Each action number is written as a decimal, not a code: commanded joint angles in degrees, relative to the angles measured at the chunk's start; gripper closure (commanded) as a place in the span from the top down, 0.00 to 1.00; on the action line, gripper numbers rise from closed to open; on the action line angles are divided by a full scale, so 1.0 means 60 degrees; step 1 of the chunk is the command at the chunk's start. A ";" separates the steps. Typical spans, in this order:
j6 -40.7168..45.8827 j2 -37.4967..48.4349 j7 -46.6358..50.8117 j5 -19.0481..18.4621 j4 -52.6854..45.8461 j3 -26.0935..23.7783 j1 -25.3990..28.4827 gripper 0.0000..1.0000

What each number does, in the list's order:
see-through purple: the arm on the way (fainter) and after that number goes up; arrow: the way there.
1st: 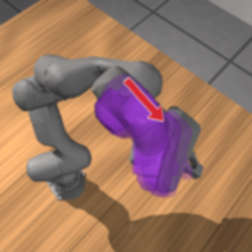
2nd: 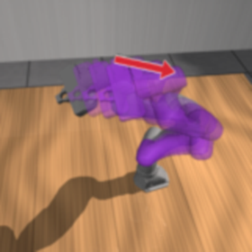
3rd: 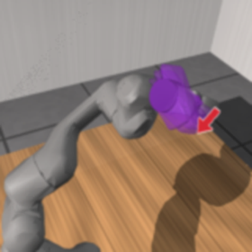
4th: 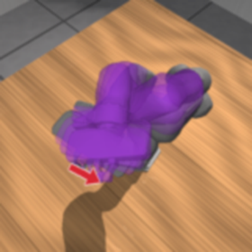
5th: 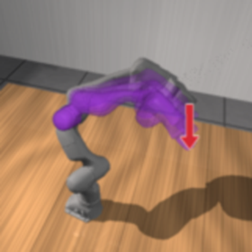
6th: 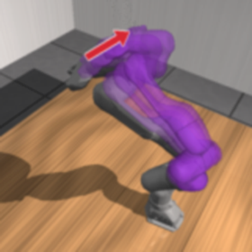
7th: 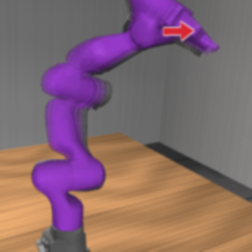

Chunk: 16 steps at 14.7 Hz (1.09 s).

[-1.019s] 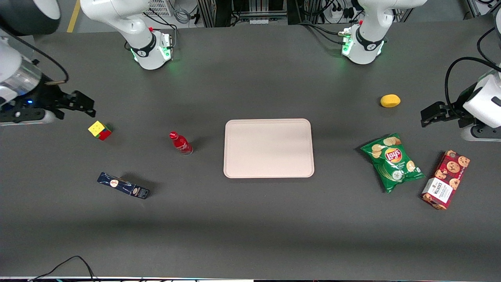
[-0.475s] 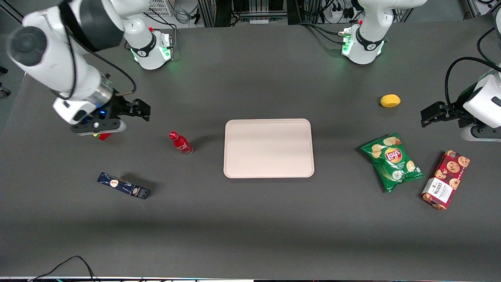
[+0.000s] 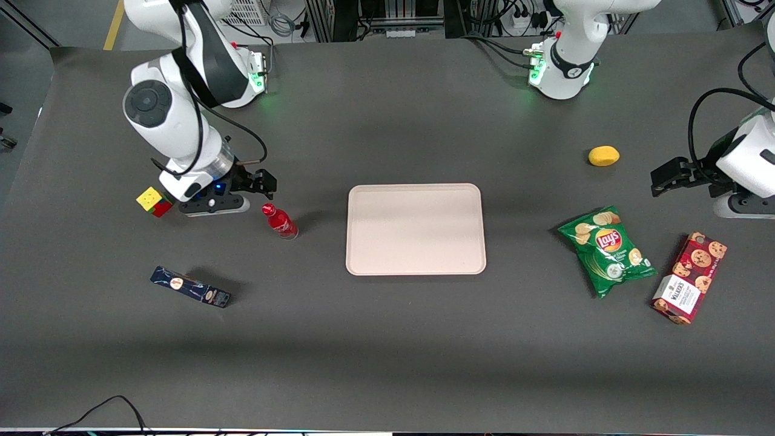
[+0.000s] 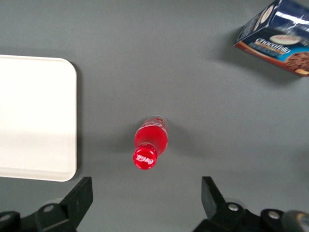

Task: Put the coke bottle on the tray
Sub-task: 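Move the right gripper down over the red Coca-Cola bottle lying on the table, then close the right gripper around the bottle's body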

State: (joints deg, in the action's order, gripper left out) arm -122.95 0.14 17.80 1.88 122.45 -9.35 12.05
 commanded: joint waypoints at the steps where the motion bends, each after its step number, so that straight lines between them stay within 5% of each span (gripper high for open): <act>1: -0.0702 -0.0564 0.0197 0.0082 0.0128 -0.0067 -0.0015 1.00; 16: -0.1319 -0.1387 0.0402 -0.0182 0.0260 -0.0360 0.0014 1.00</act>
State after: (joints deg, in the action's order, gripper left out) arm -131.17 -9.17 17.97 1.70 123.62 -10.64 12.05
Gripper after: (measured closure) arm 0.000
